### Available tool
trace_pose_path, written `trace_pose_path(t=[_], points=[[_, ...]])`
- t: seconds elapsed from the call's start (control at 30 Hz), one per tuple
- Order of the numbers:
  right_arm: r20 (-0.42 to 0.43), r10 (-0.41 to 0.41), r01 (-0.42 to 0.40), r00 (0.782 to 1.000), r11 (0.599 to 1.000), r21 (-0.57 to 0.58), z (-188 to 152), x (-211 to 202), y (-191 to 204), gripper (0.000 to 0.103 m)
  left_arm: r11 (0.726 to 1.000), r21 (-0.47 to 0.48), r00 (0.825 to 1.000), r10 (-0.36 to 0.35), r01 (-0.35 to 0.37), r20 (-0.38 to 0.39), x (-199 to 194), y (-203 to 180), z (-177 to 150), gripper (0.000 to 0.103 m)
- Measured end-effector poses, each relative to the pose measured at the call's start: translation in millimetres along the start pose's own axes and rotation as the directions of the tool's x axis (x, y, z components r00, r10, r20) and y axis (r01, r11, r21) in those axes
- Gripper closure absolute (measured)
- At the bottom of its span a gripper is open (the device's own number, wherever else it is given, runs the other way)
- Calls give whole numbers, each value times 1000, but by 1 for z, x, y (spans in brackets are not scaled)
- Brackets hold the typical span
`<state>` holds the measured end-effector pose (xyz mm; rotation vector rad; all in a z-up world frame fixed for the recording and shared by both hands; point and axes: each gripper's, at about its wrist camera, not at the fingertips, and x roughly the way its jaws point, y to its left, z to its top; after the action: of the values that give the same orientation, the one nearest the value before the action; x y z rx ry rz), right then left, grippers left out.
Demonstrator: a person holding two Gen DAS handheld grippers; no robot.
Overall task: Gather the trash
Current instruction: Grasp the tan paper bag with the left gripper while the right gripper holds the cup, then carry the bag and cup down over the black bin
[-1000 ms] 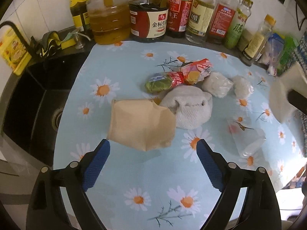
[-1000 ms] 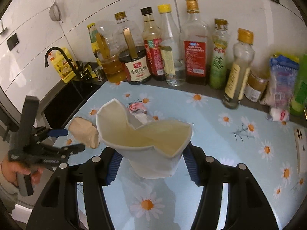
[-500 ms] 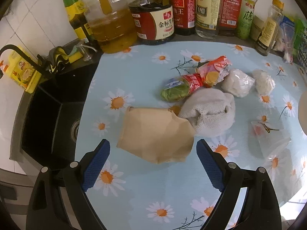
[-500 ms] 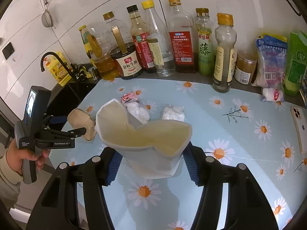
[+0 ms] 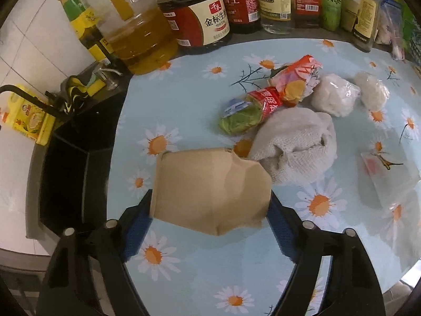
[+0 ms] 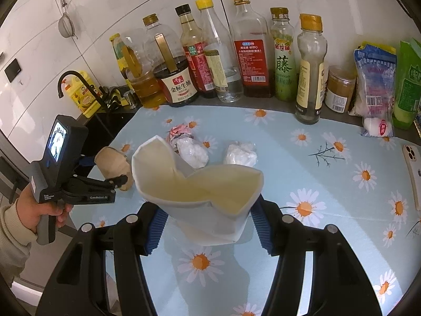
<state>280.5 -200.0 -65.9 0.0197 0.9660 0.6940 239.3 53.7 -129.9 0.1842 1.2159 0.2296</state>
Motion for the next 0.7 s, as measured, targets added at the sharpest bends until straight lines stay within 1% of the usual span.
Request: trace_pose_path(t=[0.1, 0.33, 0.53, 0.7], points=[[-3, 0, 0, 1000, 1000, 6, 0, 0, -1, 44, 1000, 2, 1000, -26, 26, 8, -2, 0, -2, 26], [-1, 2, -2, 1000, 1000, -15, 0, -3, 8, 44, 999, -33, 999, -38, 39, 34, -14, 8, -9, 26], [3, 6, -5, 1000, 999, -40, 0, -8, 22, 44, 992, -80, 993, -92, 97, 67, -37, 17, -26, 26], [3, 10, -10, 1000, 998, -57, -5, -12, 36, 44, 978, -135, 985, -145, 158, 96, -54, 26, -46, 26]])
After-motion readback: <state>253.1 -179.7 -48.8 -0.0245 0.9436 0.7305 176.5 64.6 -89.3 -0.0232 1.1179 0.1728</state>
